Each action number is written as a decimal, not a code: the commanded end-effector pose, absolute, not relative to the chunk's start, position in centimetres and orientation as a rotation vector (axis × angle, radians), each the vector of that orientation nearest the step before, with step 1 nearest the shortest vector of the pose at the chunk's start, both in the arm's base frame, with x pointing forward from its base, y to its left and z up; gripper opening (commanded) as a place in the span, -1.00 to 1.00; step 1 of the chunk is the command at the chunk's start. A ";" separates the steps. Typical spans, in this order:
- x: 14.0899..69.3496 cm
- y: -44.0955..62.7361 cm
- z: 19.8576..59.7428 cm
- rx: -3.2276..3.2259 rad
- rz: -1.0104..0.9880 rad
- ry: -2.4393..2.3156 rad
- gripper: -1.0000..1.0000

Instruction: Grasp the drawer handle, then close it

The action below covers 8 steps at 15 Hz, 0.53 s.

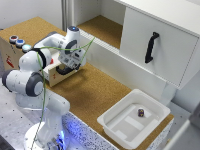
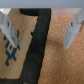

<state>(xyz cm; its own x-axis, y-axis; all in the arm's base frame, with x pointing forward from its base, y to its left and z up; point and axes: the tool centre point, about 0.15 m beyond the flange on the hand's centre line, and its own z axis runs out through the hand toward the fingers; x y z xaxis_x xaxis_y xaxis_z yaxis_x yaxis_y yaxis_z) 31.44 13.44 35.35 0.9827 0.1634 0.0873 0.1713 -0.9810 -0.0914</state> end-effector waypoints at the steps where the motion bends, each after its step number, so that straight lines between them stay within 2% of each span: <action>1: 33.9 14.7 33.3 -2.998 -0.043 -0.219 1.00; 3: 33.9 14.7 32.7 -2.987 -0.029 -0.192 1.00; 4: 33.9 14.7 32.4 -2.982 -0.023 -0.181 -1.00; 8: 34.3 15.2 32.4 -2.980 -0.058 -0.147 -1.00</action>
<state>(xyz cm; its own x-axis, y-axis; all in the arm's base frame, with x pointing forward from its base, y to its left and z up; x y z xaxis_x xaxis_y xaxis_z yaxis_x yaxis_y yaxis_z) 32.78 14.25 33.41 0.9905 0.1236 0.0607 0.1304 -0.9836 -0.1248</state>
